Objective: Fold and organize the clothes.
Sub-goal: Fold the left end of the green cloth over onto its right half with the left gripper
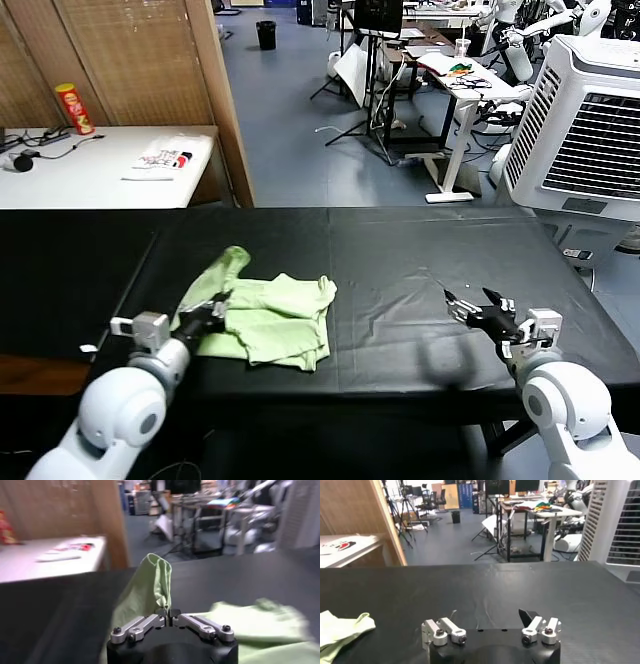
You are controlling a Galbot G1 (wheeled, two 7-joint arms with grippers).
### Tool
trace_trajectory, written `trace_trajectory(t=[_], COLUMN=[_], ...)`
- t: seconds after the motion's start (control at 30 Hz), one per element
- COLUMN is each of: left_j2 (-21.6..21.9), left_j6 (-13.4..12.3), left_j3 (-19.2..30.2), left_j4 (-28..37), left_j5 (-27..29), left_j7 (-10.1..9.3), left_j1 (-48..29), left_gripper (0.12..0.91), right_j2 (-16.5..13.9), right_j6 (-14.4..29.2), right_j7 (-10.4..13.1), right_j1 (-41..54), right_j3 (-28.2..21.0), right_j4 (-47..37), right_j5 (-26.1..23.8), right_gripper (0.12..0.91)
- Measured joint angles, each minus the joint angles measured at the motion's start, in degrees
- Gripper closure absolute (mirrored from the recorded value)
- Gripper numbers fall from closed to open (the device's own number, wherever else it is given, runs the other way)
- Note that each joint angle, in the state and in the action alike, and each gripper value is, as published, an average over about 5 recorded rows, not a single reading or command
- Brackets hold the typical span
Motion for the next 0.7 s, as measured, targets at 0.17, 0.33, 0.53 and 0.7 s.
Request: trace_trajectory(t=[0.17, 0.33, 0.53, 0.7], left_j2=[-2.9, -5.4, -7.5, -8.8], left_j6=[0.3, 0.5, 0.8, 0.8], left_j3=[3.6, 6.3, 8.5, 9.6], left_j4=[-0.2, 0.4, 1.1, 2.3], left_j5=[0.8, 1.7, 2.8, 3.6], left_j7=[-0.26, -0.43, -0.75, -1.02], left_j1=[-1.5, -2.2, -2.7, -3.0], left_gripper=[0.871, 0.871, 0.871, 0.871], right_j2=[0.3, 0.5, 0.7, 1.0], right_j6=[0.0, 0.1, 0.1, 0.1], right_j7=[0.0, 0.0, -0.1, -0.2], right_j1=[-0.5, -0.4, 0.0, 0.2], right_j3=[-0.1, -0.4, -1.1, -1.7], right_j4=[0.2, 0.0, -0.5, -1.0], right_j5=[-0.5, -0.9, -1.1, -1.5], right_gripper=[0.227, 0.227, 0.227, 0.227])
